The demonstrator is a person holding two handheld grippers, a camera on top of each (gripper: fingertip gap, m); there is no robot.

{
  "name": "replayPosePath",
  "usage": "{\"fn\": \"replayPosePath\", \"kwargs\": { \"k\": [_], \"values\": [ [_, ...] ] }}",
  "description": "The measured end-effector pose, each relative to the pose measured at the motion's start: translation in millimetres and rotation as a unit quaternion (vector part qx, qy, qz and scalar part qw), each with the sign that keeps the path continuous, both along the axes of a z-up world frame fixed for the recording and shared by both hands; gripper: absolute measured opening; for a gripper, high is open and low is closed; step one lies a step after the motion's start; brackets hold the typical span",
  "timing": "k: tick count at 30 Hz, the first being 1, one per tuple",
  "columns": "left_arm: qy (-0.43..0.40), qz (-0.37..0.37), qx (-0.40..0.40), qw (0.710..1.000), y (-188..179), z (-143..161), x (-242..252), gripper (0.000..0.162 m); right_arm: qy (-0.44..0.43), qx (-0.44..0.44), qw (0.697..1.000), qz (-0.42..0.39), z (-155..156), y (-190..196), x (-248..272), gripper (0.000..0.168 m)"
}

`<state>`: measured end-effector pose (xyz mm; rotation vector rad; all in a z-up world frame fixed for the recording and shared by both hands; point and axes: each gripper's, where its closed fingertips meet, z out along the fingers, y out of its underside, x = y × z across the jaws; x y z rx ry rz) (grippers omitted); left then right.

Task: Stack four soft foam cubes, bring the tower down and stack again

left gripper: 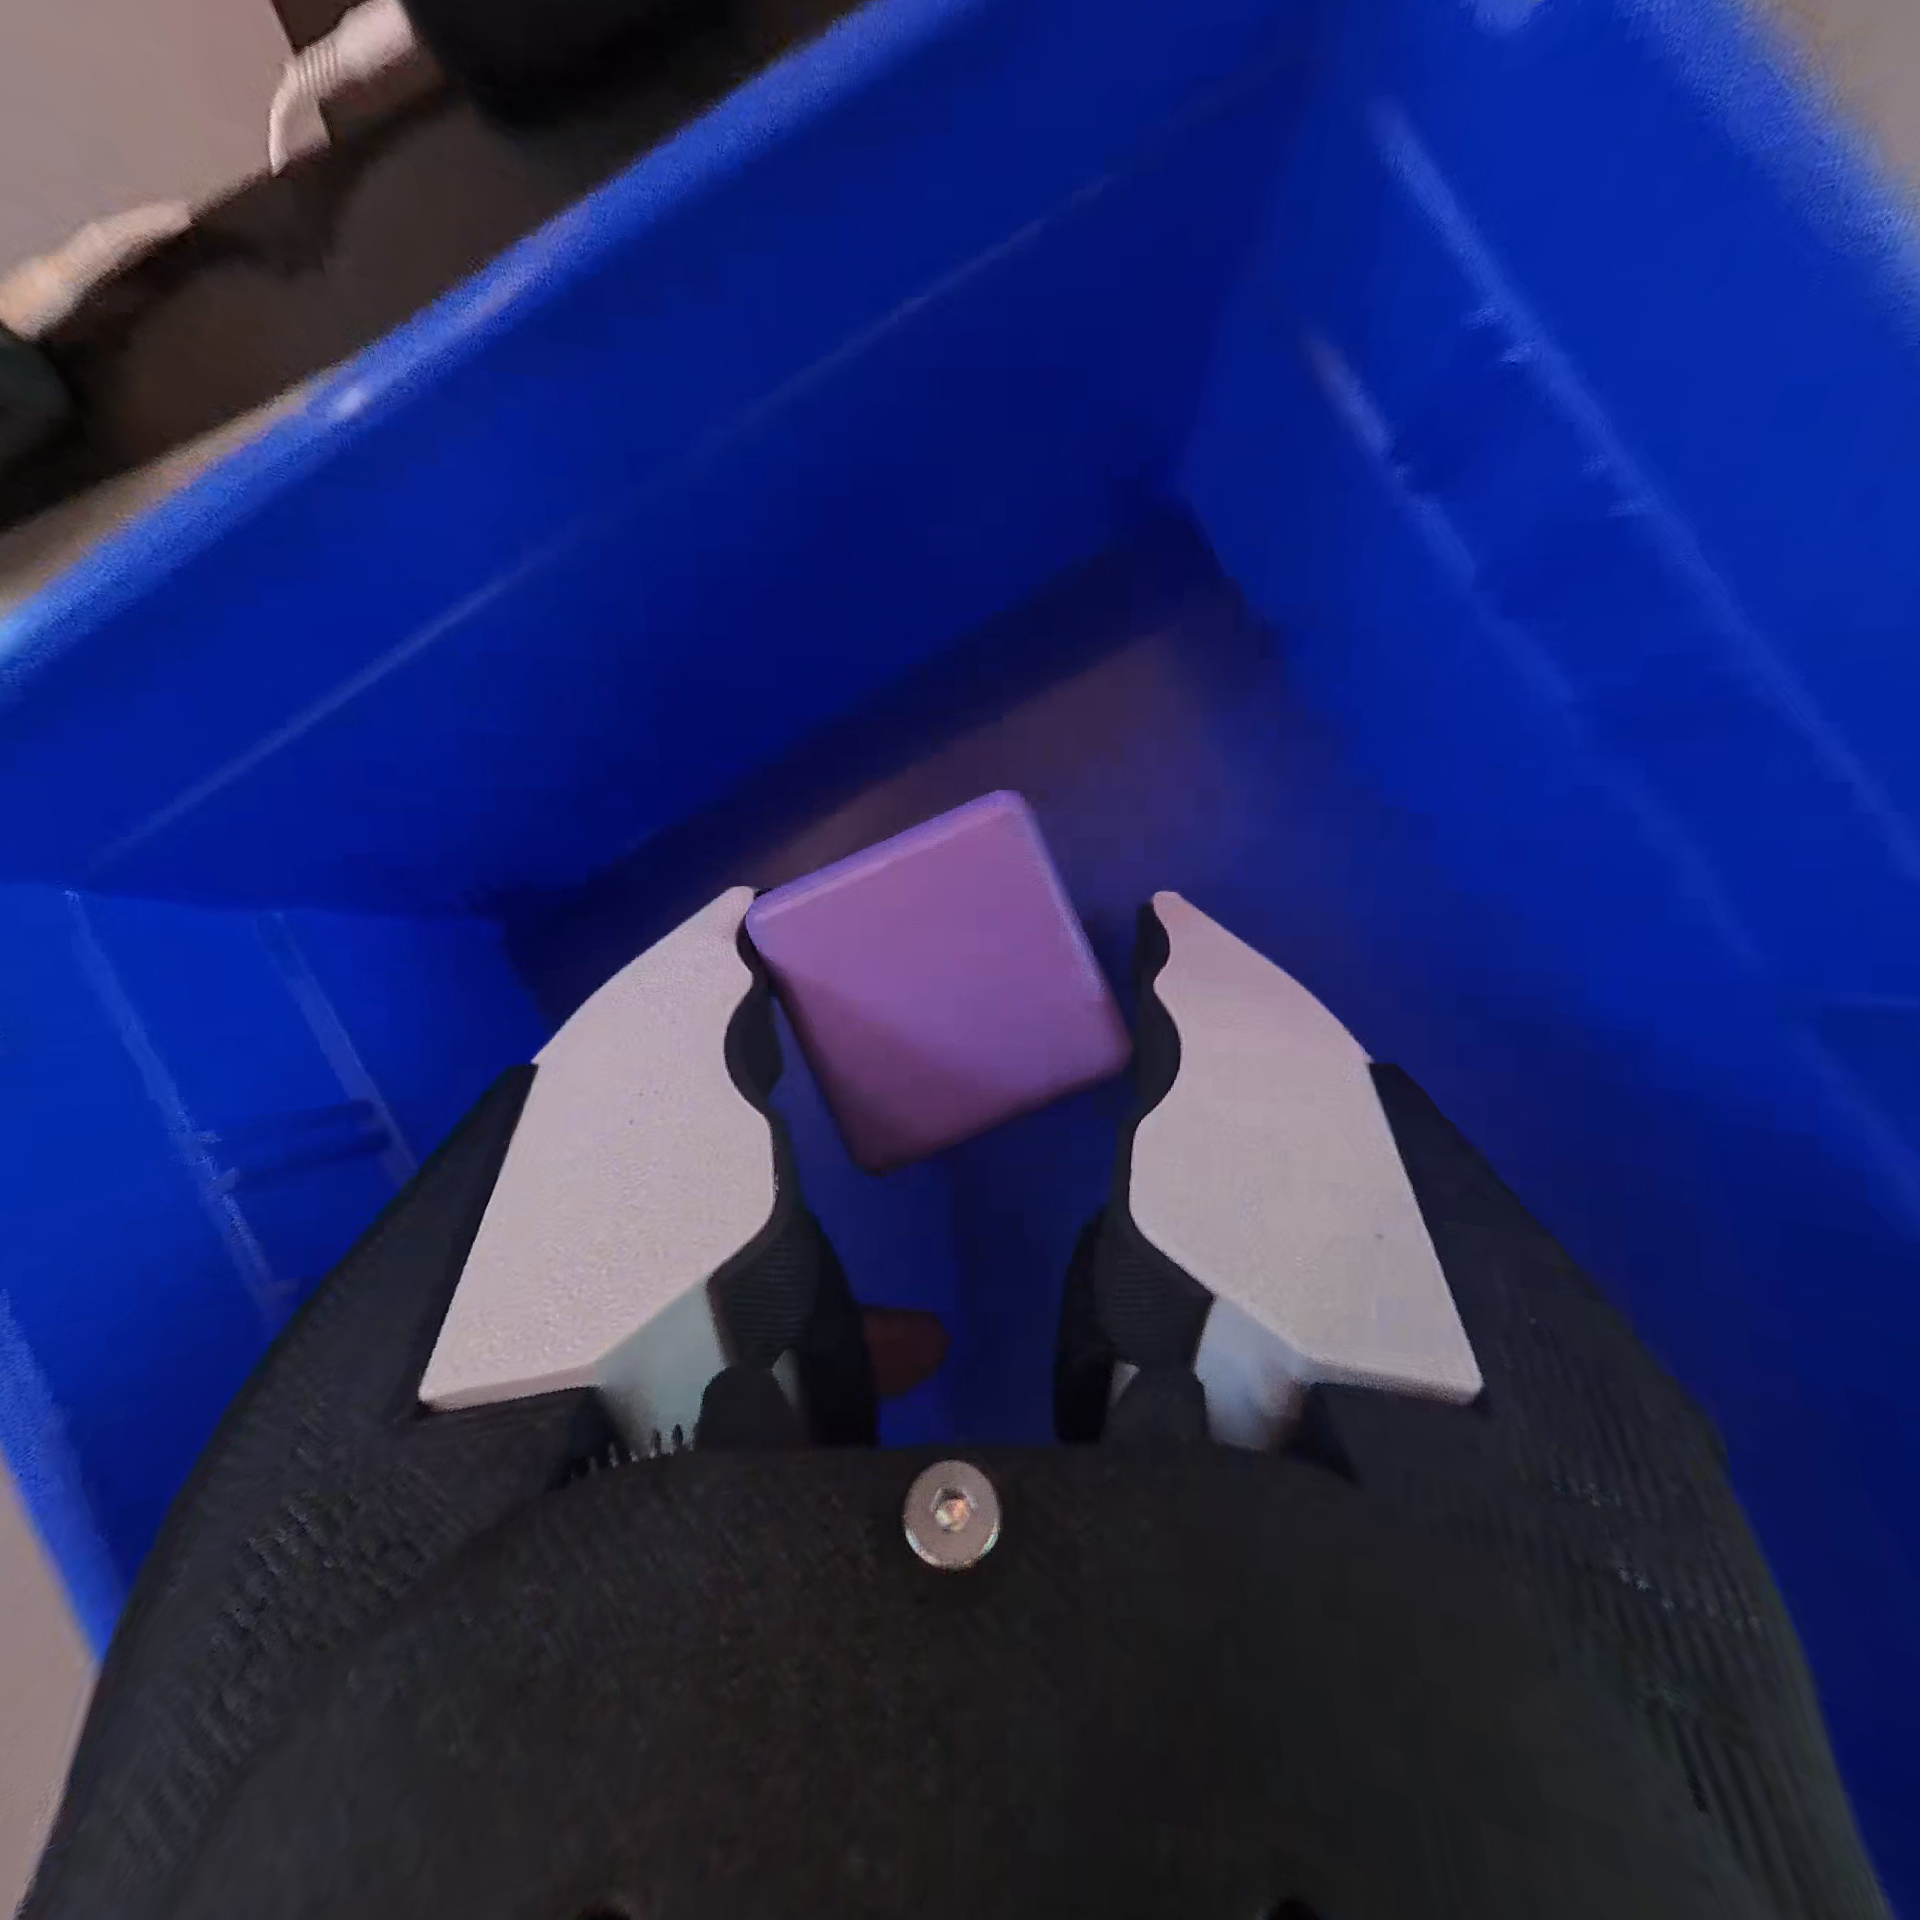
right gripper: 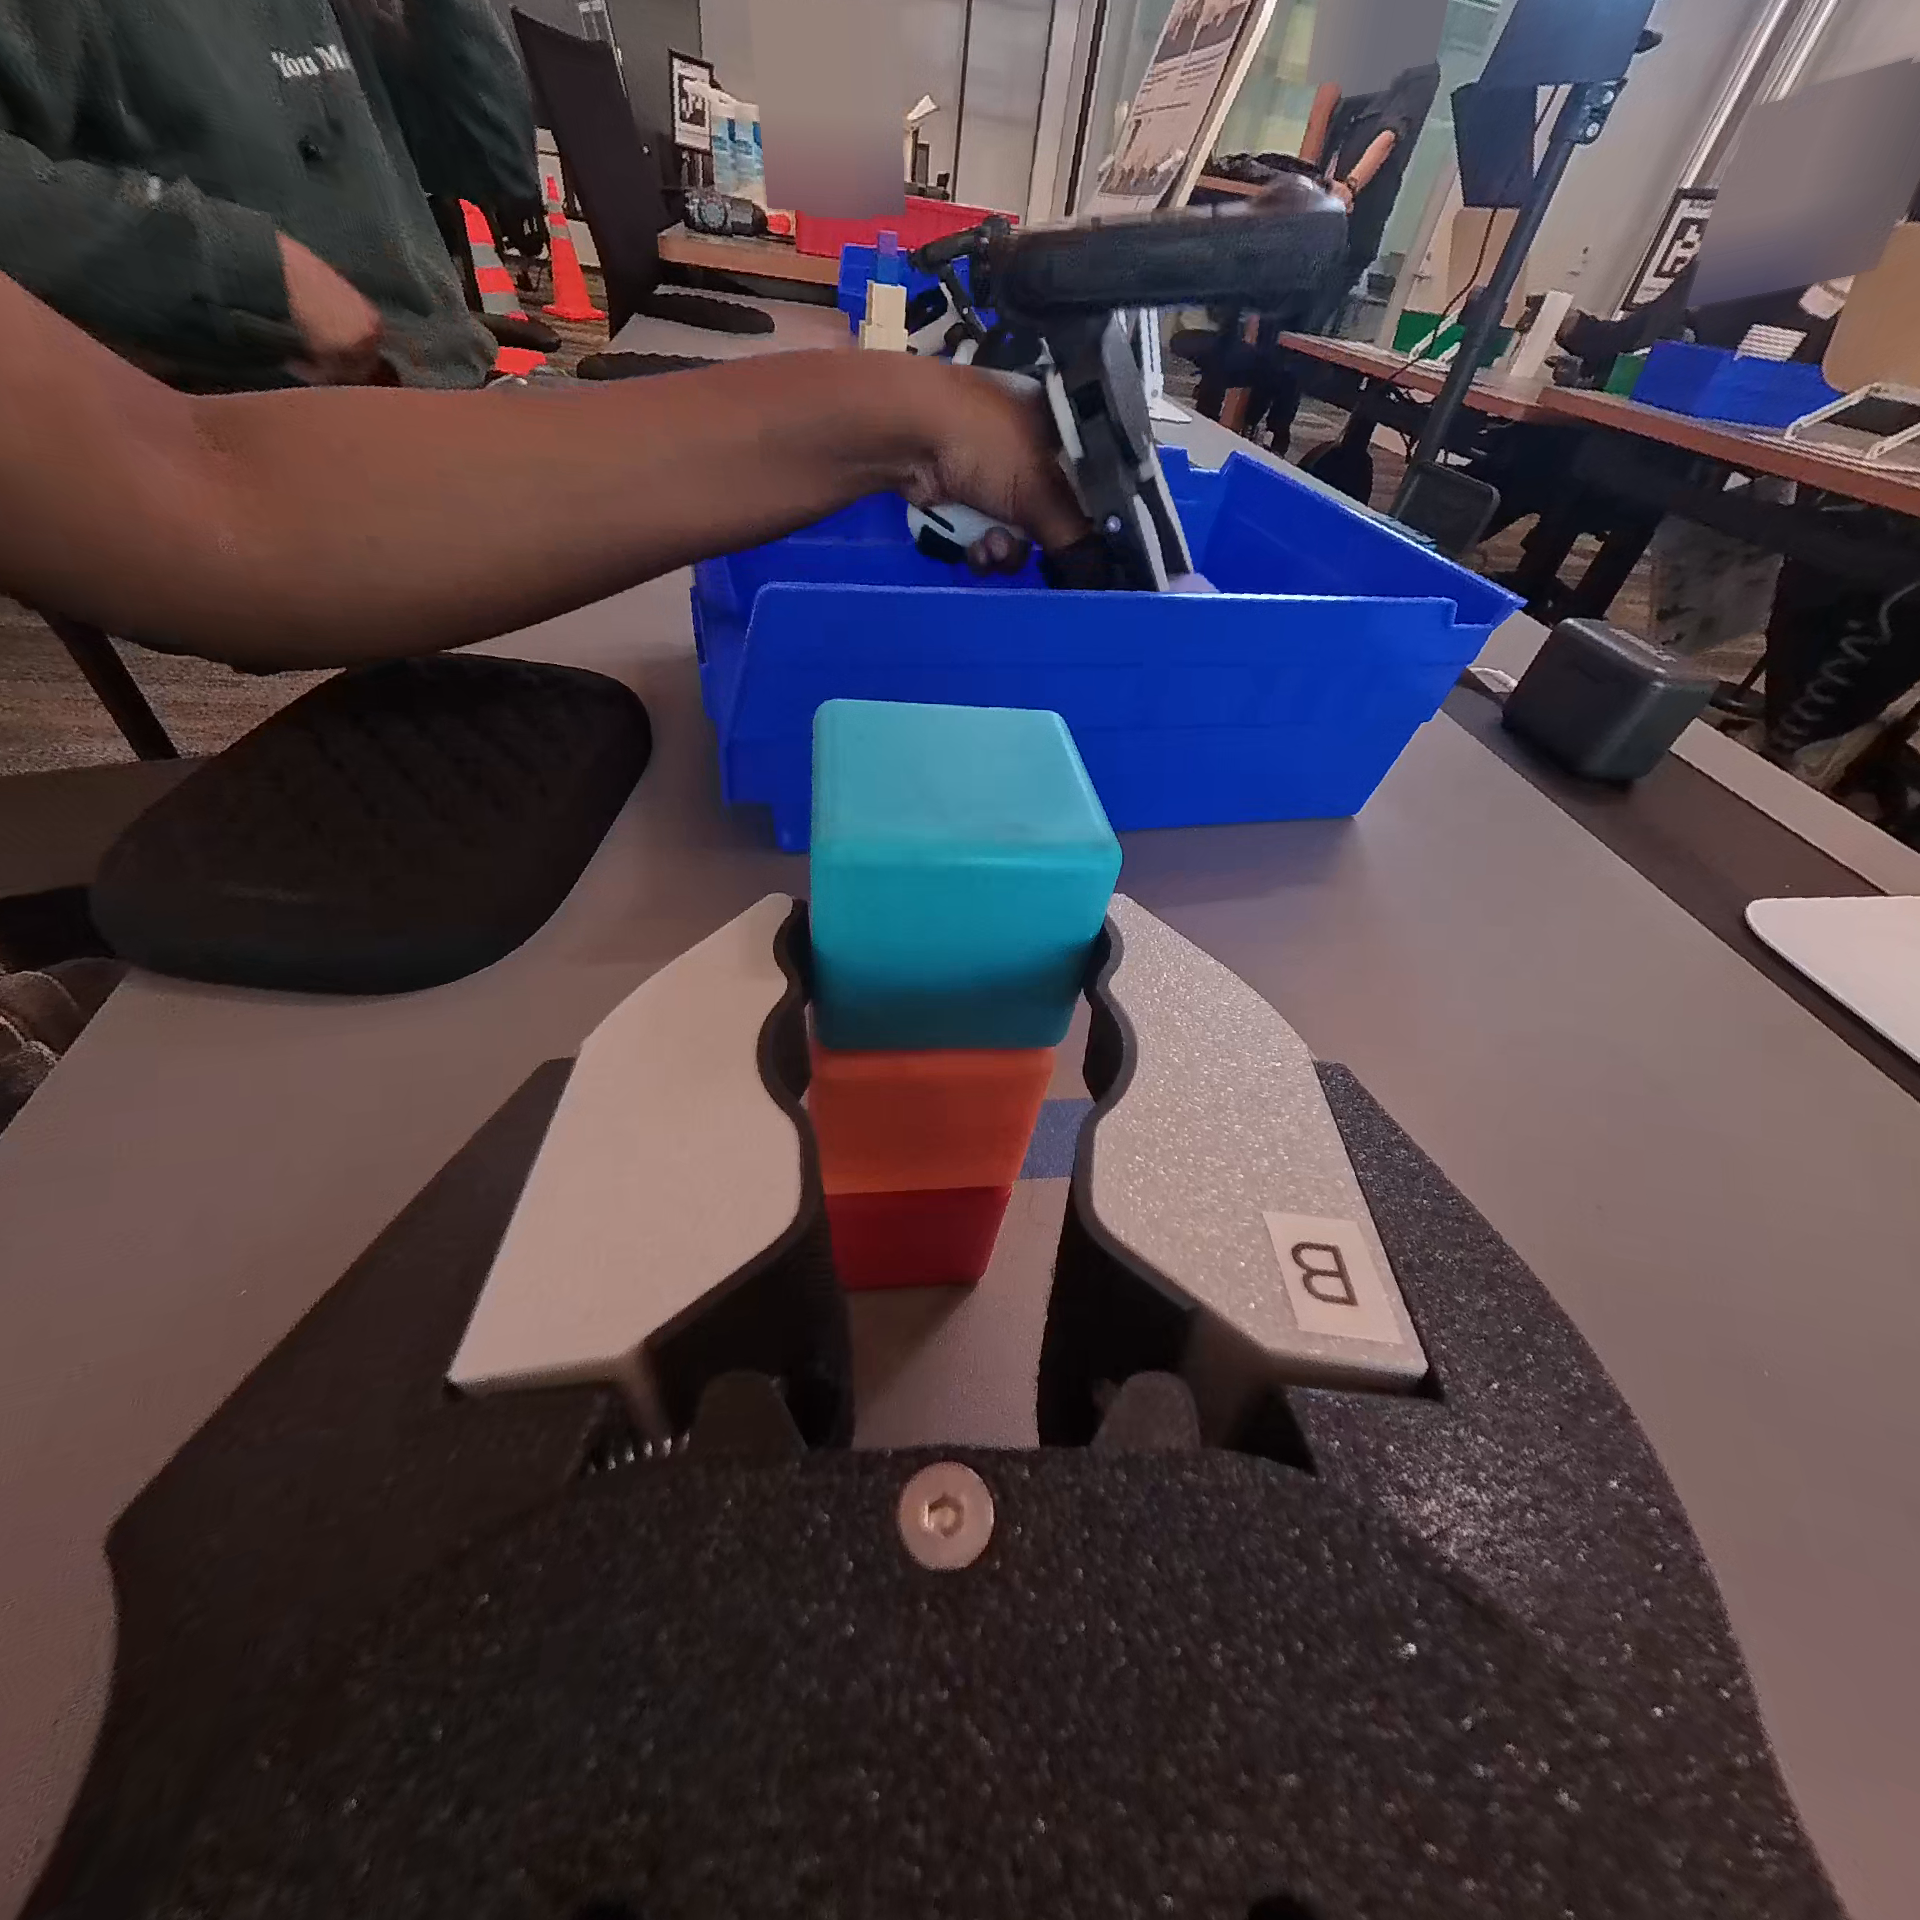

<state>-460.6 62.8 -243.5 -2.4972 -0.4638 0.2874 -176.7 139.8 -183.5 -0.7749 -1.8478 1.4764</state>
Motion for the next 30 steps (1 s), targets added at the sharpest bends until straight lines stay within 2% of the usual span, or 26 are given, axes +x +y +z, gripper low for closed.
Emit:
{"fn": "replayPosePath", "kwargs": {
  "k": [7, 11, 15, 19, 23, 27, 30],
  "values": [
    [0.031, -0.157, 0.083, 0.984, 15.7, 76.9, 69.6, 0.066, -0.001, -0.001, 1.0, -0.001, 0.0, 0.0, -0.2, 0.051],
    [0.008, -0.274, 0.121, 0.954, 24.7, 113.2, 127.2, 0.066, -0.002, -0.001, 1.0, -0.001, 0.0, 0.0, -0.3, 0.051],
    [-0.009, -0.382, 0.135, 0.914, 28.8, 134.5, 182.6, 0.066, -0.003, -0.002, 1.0, -0.001, -0.1, 0.0, -0.3, 0.051],
    [-0.017, -0.486, 0.149, 0.861, 33.5, 141.5, 231.0, 0.066, -0.004, -0.001, 1.0, -0.002, 0.0, -0.3, 0.0, 0.05],
    [-0.012, -0.535, 0.137, 0.833, 41.0, 136.0, 254.1, 0.066, -0.004, 0.001, 1.0, -0.003, -0.2, -0.1, -0.1, 0.051],
    [0.007, -0.573, 0.078, 0.816, 46.8, 127.3, 269.7, 0.066, -0.005, -0.003, 1.0, -0.001, -0.1, -0.2, -0.3, 0.051],
    [0.045, -0.619, 0.037, 0.783, 54.6, 123.6, 283.7, 0.066, -0.005, -0.002, 1.0, -0.001, -0.1, -0.2, -0.3, 0.05]
  ]
}}
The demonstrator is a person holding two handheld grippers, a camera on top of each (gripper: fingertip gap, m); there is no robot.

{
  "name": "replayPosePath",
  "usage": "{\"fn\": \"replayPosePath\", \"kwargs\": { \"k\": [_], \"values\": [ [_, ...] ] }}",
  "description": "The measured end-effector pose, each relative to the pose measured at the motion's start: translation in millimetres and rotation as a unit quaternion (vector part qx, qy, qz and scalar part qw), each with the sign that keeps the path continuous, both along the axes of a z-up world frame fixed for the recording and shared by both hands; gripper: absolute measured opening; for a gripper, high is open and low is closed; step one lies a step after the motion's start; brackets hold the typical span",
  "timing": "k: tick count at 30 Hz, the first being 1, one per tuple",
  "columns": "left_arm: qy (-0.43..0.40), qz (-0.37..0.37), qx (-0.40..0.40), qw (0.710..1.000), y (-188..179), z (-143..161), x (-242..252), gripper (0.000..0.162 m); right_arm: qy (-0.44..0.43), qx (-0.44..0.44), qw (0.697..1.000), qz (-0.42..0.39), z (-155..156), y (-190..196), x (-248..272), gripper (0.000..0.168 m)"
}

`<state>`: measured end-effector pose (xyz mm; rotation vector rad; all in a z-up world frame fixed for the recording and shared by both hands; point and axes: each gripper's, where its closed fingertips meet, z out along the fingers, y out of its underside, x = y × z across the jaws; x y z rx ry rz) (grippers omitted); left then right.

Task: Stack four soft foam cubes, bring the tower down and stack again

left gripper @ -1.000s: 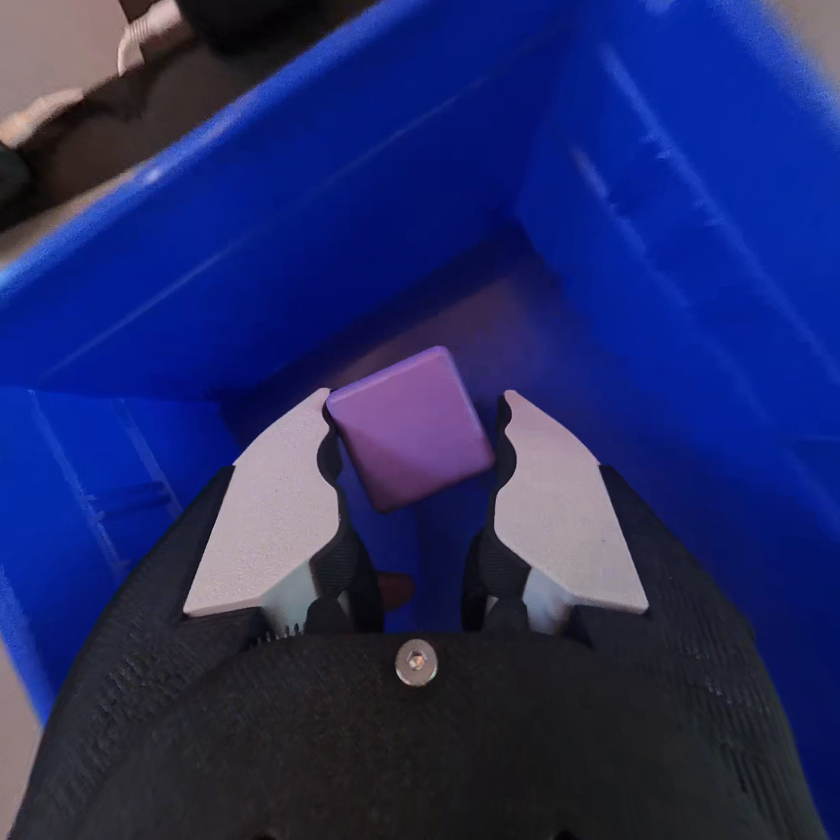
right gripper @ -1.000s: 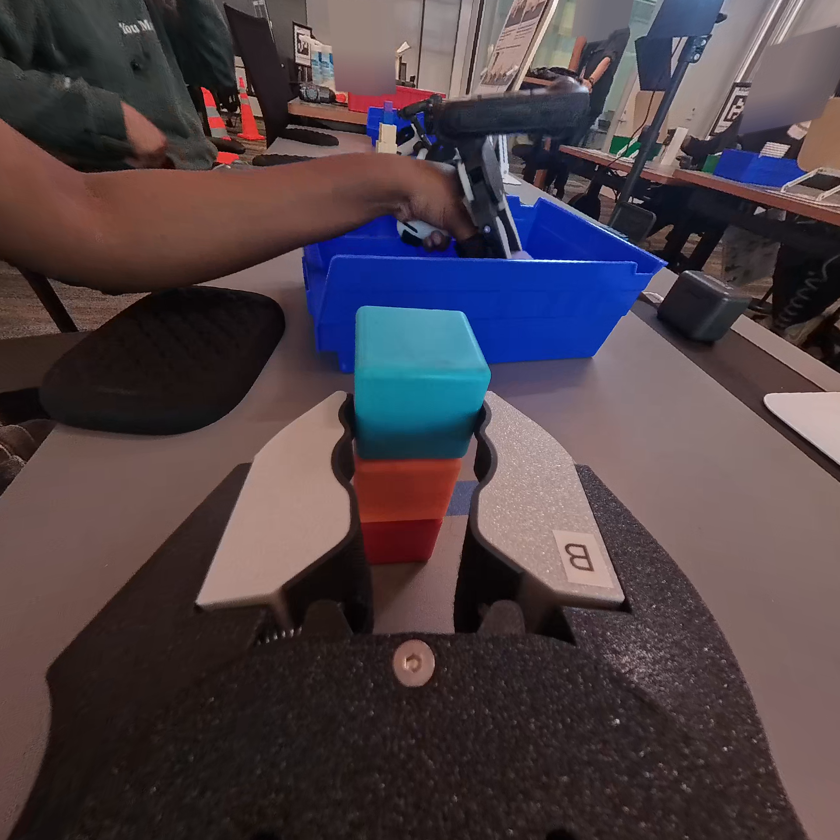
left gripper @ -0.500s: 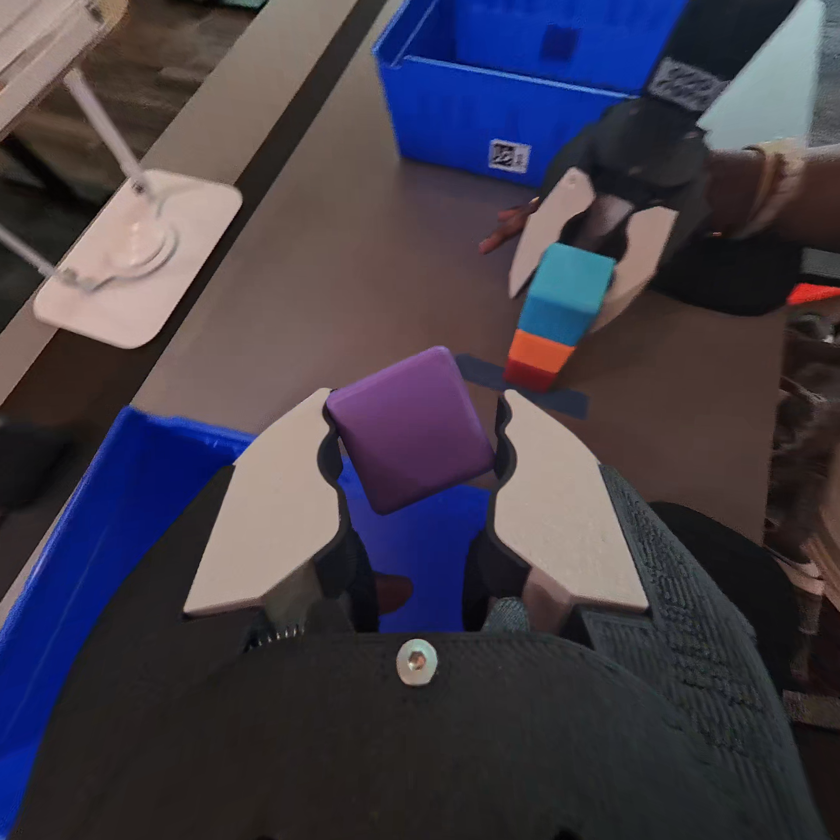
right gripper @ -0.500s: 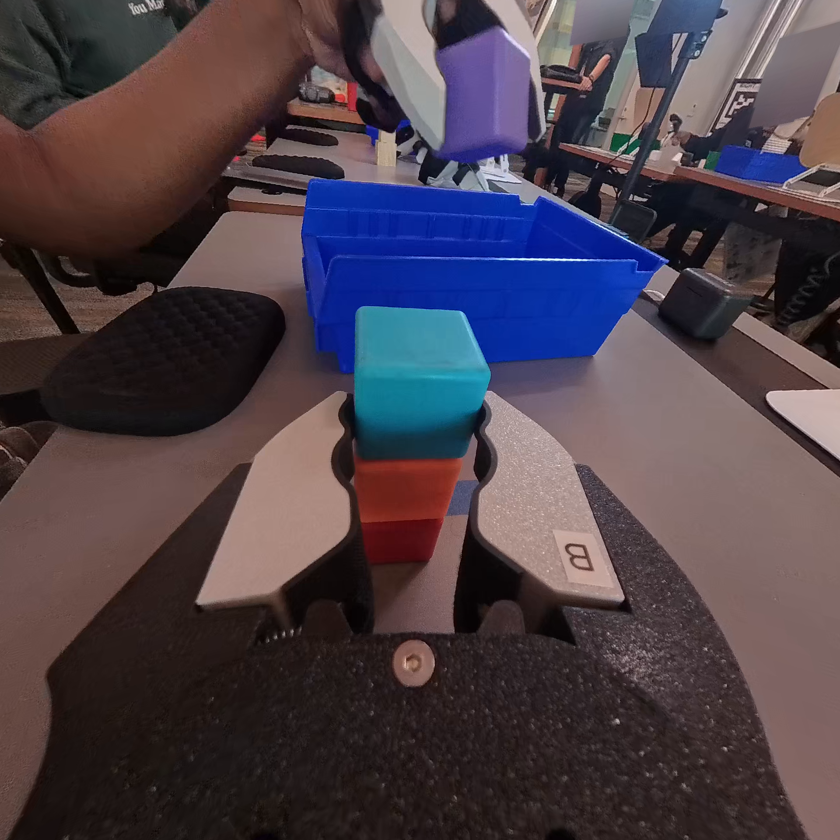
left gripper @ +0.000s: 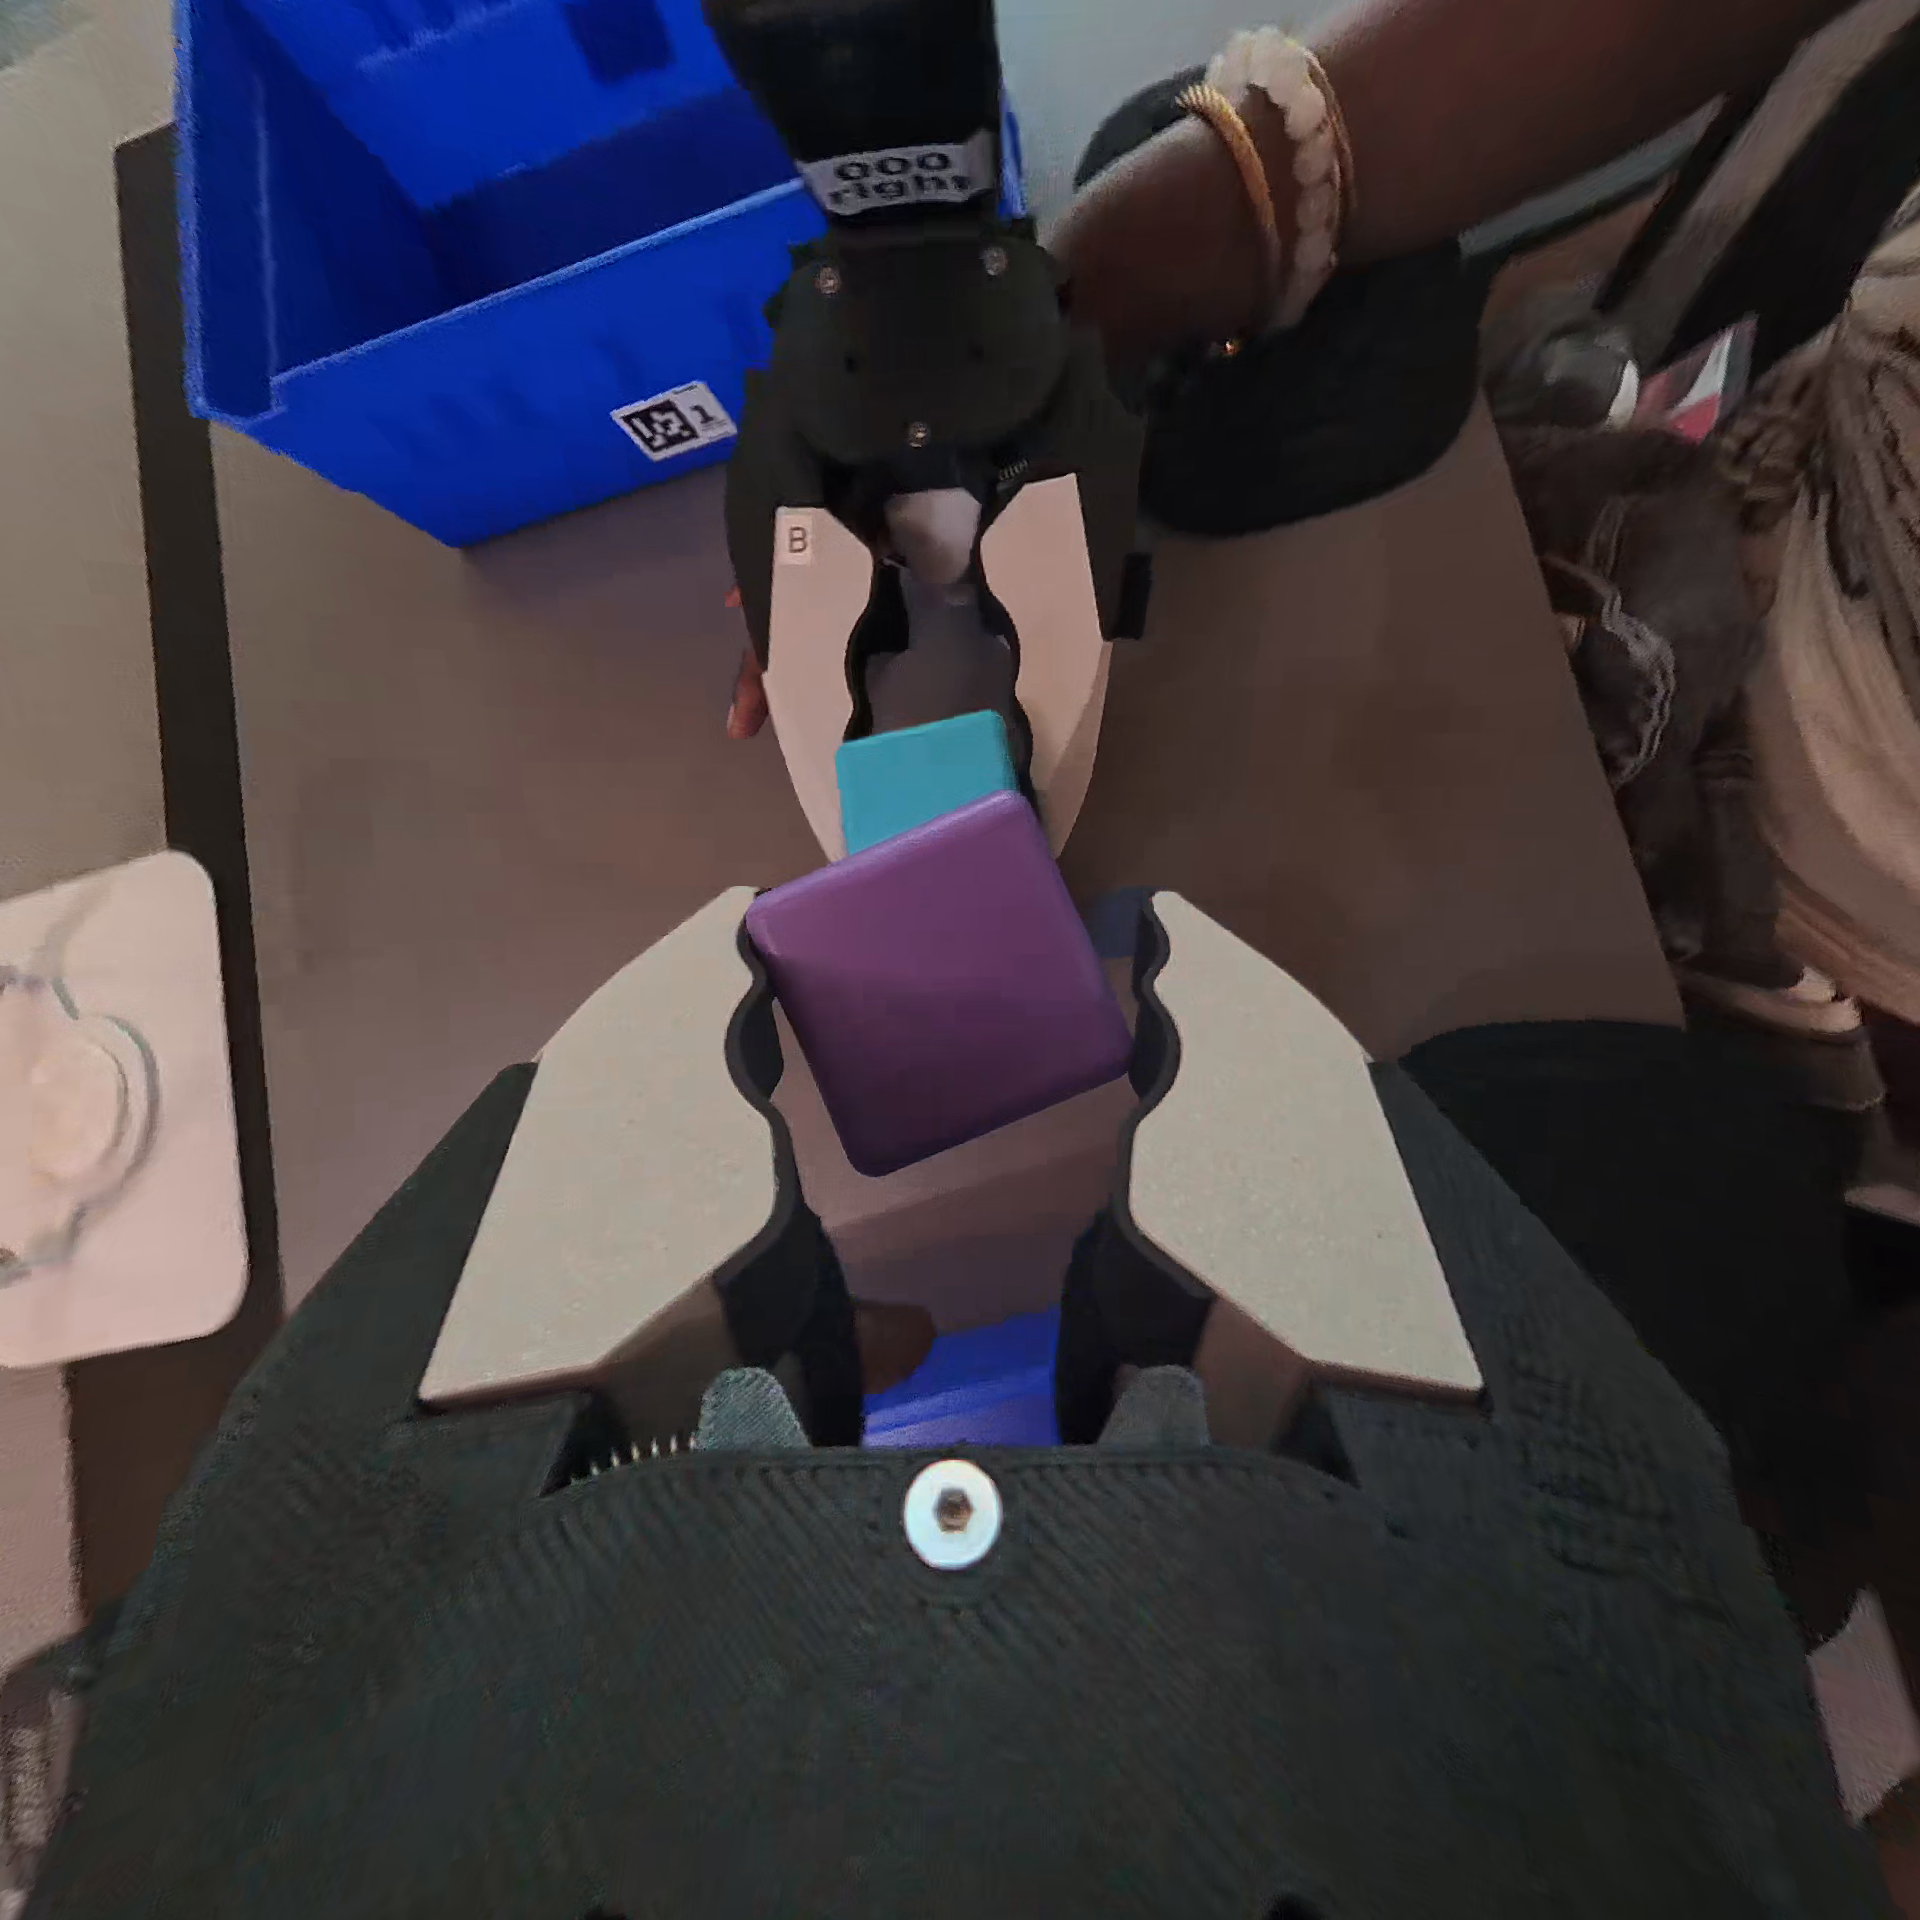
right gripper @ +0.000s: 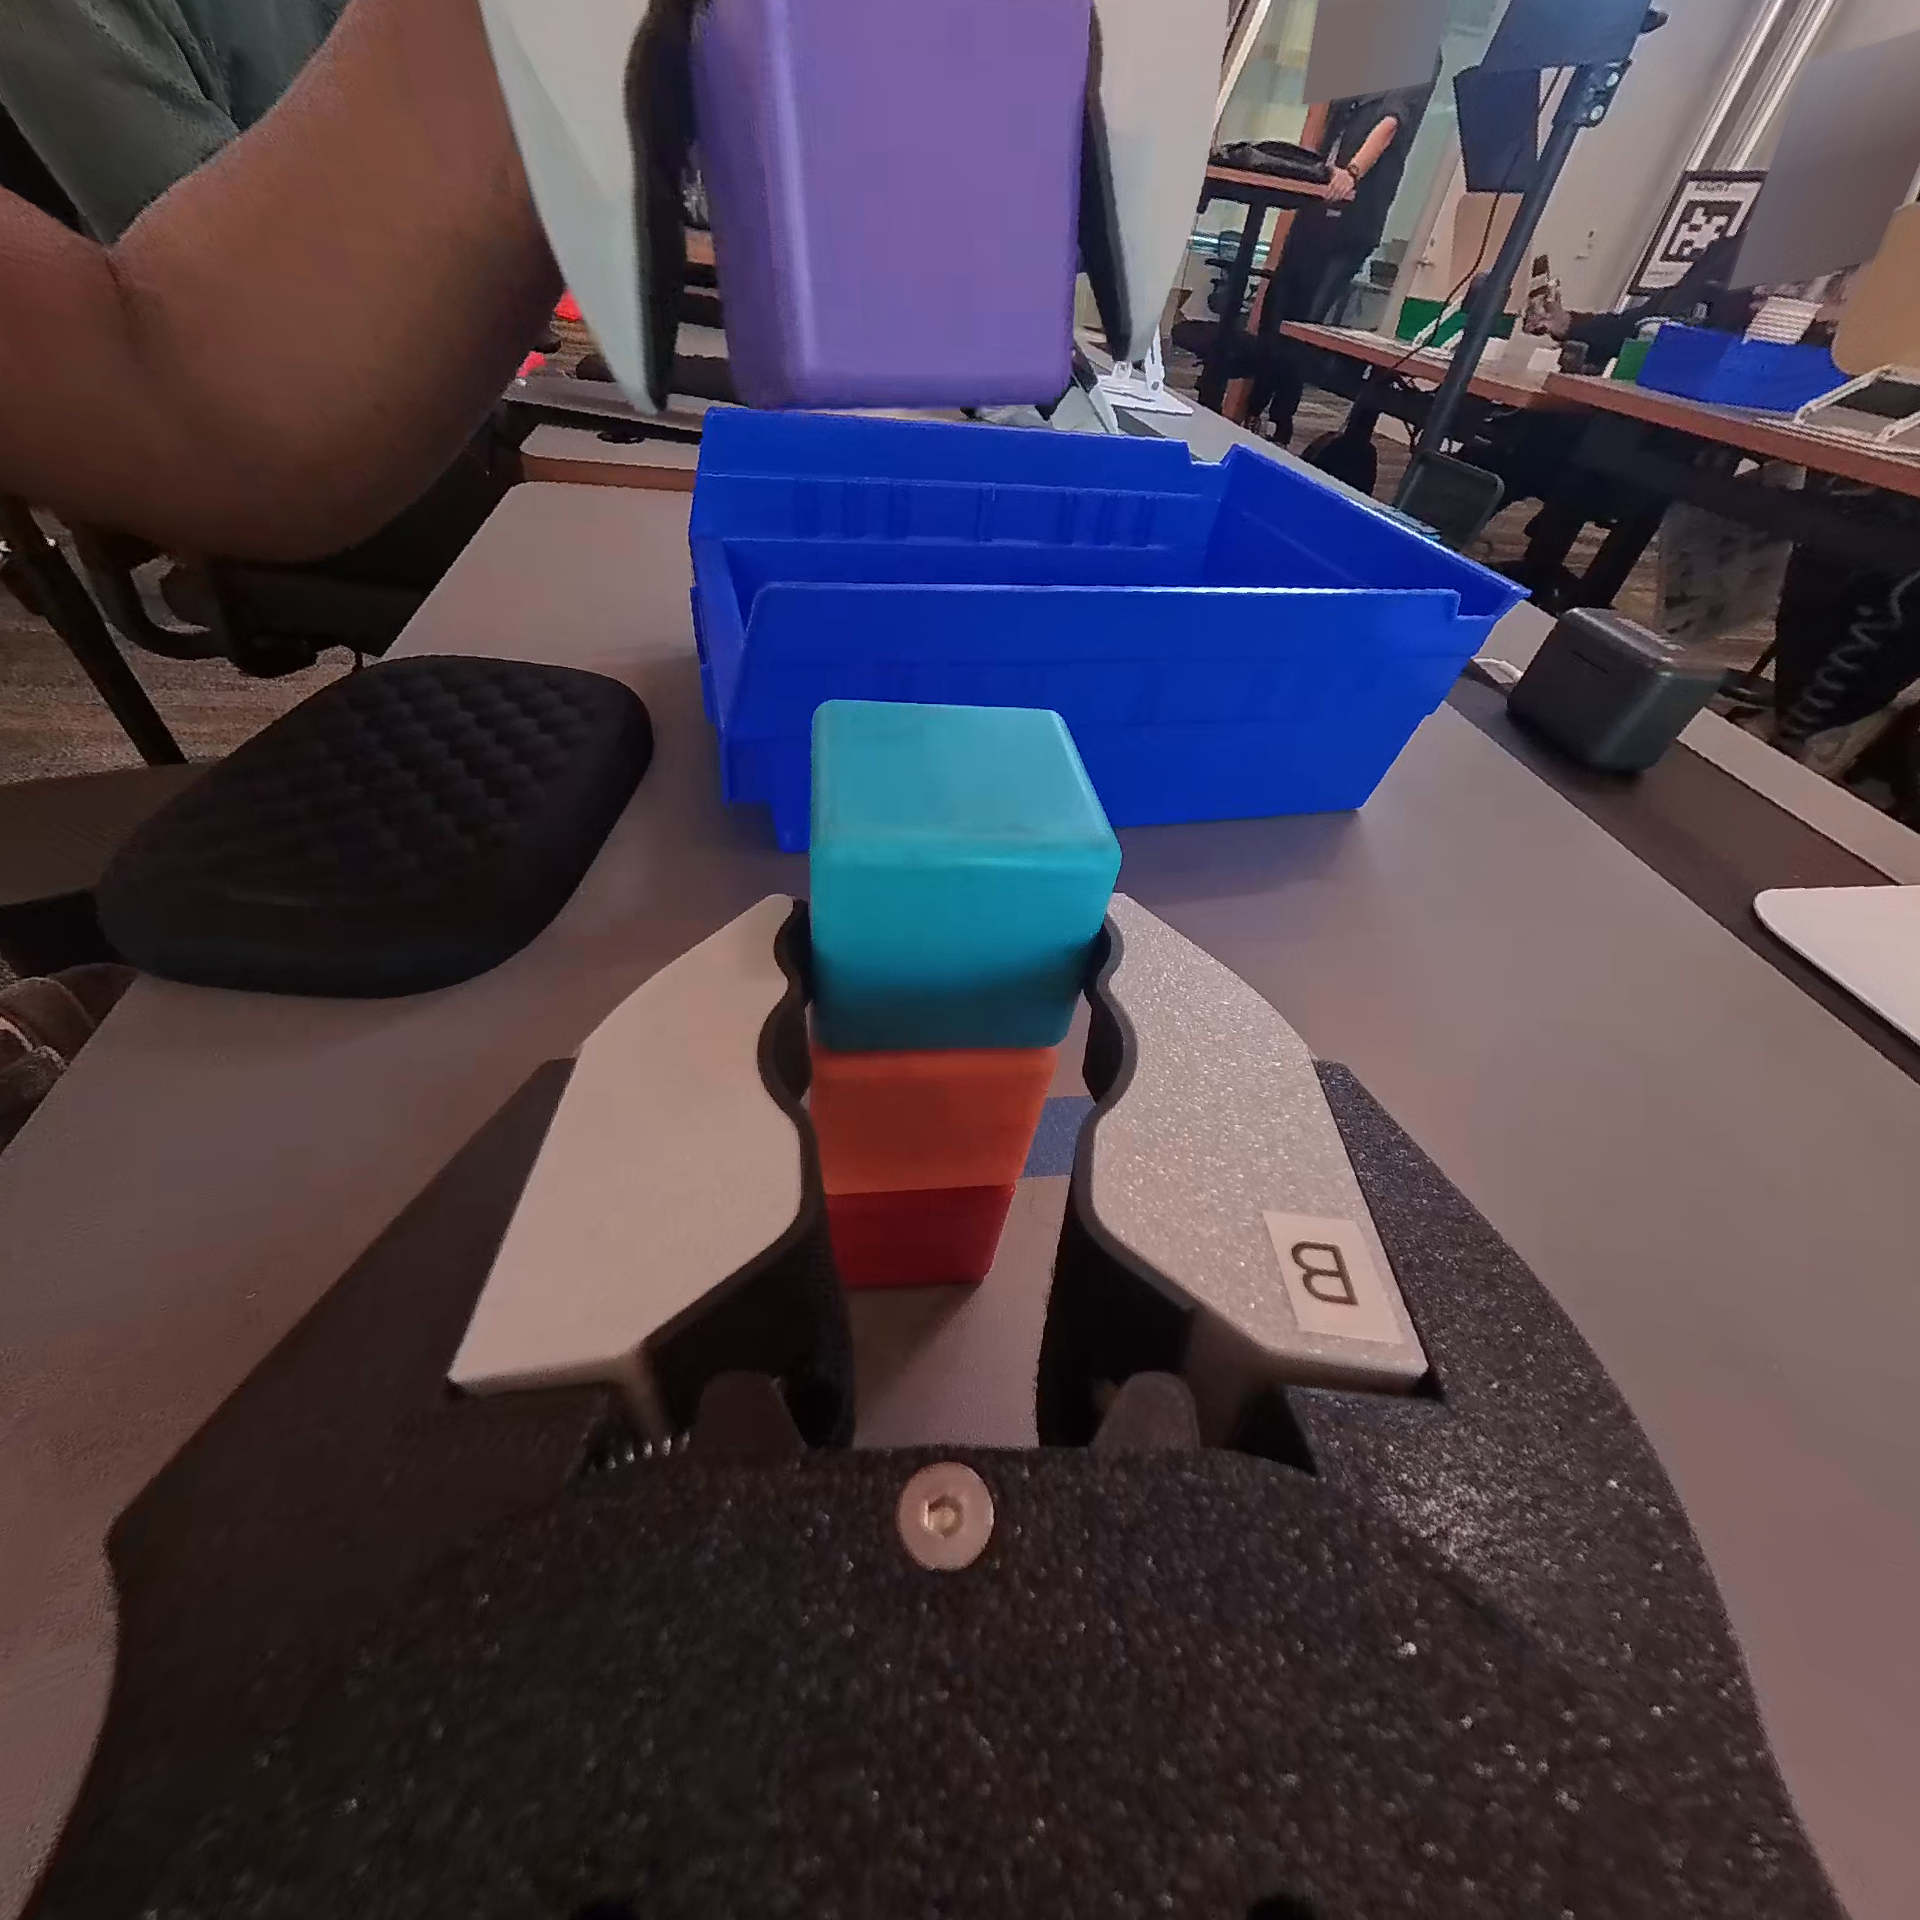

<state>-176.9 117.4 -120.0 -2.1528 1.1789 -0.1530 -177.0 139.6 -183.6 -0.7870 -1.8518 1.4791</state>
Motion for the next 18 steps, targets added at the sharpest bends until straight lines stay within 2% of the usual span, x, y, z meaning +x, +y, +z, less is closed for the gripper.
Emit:
{"fn": "replayPosePath", "kwargs": {
  "k": [3, 5, 11, 18],
  "values": [
    [0.07, -0.053, -0.007, 0.996, 10.8, -10.2, 6.7, 0.066, 0.0, 0.0, 1.0, 0.0, -0.1, -0.1, 0.0, 0.051],
    [0.086, -0.076, -0.022, 0.993, 16.7, -16.2, 13.2, 0.066, 0.0, 0.0, 1.0, 0.0, -0.1, 0.0, 0.1, 0.051],
    [0.098, -0.129, -0.039, 0.986, 28.0, -31.8, 20.6, 0.066, 0.001, -0.001, 1.0, 0.002, 0.0, -0.2, 0.0, 0.051],
    [0.082, -0.126, -0.035, 0.988, 33.9, -33.1, 24.6, 0.066, 0.001, -0.001, 1.0, 0.002, 0.1, -0.2, -0.2, 0.051]
  ]
}}
